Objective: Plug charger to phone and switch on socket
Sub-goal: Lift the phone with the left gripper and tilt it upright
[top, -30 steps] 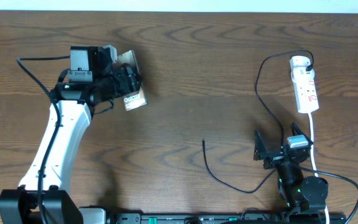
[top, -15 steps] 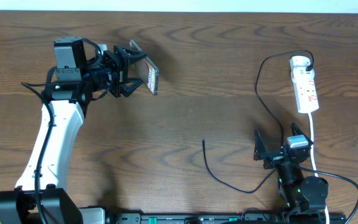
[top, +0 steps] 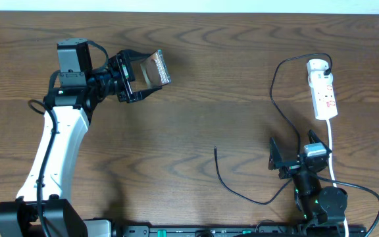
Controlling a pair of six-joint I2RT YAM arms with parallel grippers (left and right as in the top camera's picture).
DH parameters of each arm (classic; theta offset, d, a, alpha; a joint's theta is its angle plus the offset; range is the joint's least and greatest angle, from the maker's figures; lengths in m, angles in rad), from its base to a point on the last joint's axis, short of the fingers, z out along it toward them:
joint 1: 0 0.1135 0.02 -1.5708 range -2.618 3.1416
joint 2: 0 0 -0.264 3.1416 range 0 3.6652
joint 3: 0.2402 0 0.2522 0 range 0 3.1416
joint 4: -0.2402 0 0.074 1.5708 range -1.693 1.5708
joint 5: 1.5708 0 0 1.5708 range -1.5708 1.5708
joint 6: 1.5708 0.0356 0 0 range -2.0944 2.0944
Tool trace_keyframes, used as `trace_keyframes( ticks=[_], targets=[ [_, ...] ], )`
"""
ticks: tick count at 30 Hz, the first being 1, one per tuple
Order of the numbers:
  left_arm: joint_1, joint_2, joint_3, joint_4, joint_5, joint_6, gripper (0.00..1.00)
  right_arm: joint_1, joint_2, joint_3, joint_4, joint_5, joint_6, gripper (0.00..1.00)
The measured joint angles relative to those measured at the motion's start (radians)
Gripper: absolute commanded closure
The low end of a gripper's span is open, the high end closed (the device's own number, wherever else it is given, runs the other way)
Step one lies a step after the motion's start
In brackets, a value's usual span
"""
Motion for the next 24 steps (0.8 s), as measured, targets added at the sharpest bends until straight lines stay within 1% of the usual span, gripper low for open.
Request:
trace_keyframes(
  ticks=[3, 6, 9, 11, 13, 14, 18, 23, 24],
  targets=[
    [0.000, 0.000, 0.000, 0.003, 0.007, -0.043, 0.93, 0.000, 0.000, 0.000, 0.000, 0.000, 0.000, 0.01],
    [0.000, 0.000, 0.000, 0.004, 0.009, -0.058, 0.93, 0.000, 0.000, 0.000, 0.000, 0.000, 0.000, 0.01],
    [0.000, 0.000, 0.000, 0.016, 0.008, -0.052, 0.93, 0.000, 0.000, 0.000, 0.000, 0.000, 0.000, 0.01],
    [0.000, 0.000, 0.000, 0.029, 0.002, -0.010, 0.93, 0.000, 0.000, 0.000, 0.000, 0.000, 0.000, 0.01],
    [0.000, 0.000, 0.000, 0.031, -0.028, 0.097, 0.93, 0.000, 0.000, 0.000, 0.000, 0.000, 0.000, 0.01],
    [0.000, 0.000, 0.000, 0.032, -0.034, 0.111, 0.93, 0.000, 0.000, 0.000, 0.000, 0.000, 0.000, 0.01],
    [0.000, 0.000, 0.000, 0.032, -0.140, 0.464, 0.93, 0.000, 0.000, 0.000, 0.000, 0.000, 0.000, 0.01],
    [-0.014, 0.000, 0.000, -0.016, -0.272, 0.829, 0.92, 0.000, 0.000, 0.000, 0.000, 0.000, 0.000, 0.01],
    [-0.020, 0.000, 0.000, -0.031, -0.295, 0.879, 0.93, 0.000, 0.000, 0.000, 0.000, 0.000, 0.000, 0.01]
  ],
)
